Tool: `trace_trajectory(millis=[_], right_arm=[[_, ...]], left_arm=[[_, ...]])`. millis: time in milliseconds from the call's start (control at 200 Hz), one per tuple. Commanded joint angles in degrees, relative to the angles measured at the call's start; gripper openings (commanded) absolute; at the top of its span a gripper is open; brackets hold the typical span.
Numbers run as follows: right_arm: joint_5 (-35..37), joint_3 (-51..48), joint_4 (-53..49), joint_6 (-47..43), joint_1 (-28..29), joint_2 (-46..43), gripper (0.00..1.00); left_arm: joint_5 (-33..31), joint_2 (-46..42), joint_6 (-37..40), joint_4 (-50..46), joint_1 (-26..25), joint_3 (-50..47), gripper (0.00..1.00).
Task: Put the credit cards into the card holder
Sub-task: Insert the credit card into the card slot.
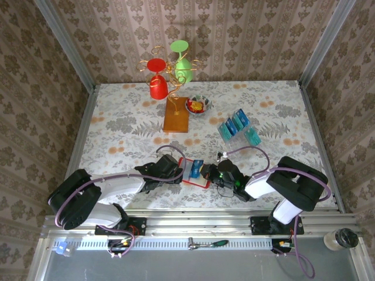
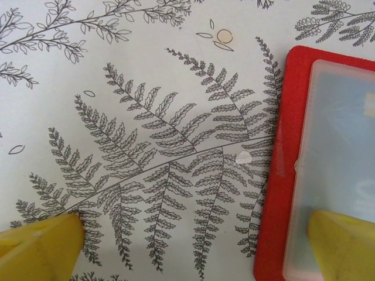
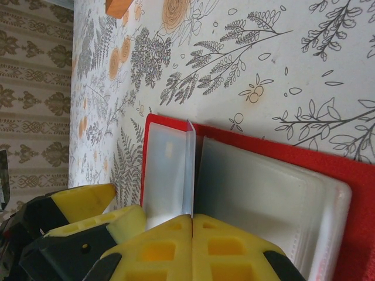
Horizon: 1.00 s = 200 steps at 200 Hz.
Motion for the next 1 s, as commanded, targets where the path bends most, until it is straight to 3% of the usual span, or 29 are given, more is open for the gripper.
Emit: trace_trajectory(millis=[0,485,995], right_arm=[[1.9,-0.36,-0.42,-0.29,0.51,0.98,0.0],[3.85,-1.58,0.28,0.63,2.35,0.86,0.0],[14.43,-1.5,-6.85,3.74,7.96,-2.24,0.0]], left_arm=[[0.26,0.01,-1.54,-6.57,-0.24,-1.46,1.0],[0.16,-0.13,-1.7,-6.41,-0.22,-1.88,1.0],[0.49,0.14,-1.69,-5.78,-0.17,-2.3,1.0]])
